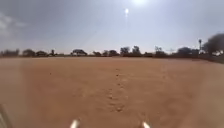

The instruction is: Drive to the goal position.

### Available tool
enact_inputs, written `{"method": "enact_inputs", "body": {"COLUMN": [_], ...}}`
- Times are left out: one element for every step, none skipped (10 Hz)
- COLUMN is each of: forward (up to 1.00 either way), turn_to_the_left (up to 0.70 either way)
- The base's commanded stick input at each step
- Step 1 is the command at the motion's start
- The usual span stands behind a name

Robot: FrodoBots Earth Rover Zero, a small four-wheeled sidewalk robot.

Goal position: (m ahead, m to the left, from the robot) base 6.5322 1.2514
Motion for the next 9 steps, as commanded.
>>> {"method": "enact_inputs", "body": {"forward": [0.7, 0.7, 0.7, 0.7, 0.7, 0.7, 0.7, 0.7, 0.7], "turn_to_the_left": [0.0, 0.0, 0.0, 0.0, 0.0, 0.0, 0.0, 0.0, 0.0]}}
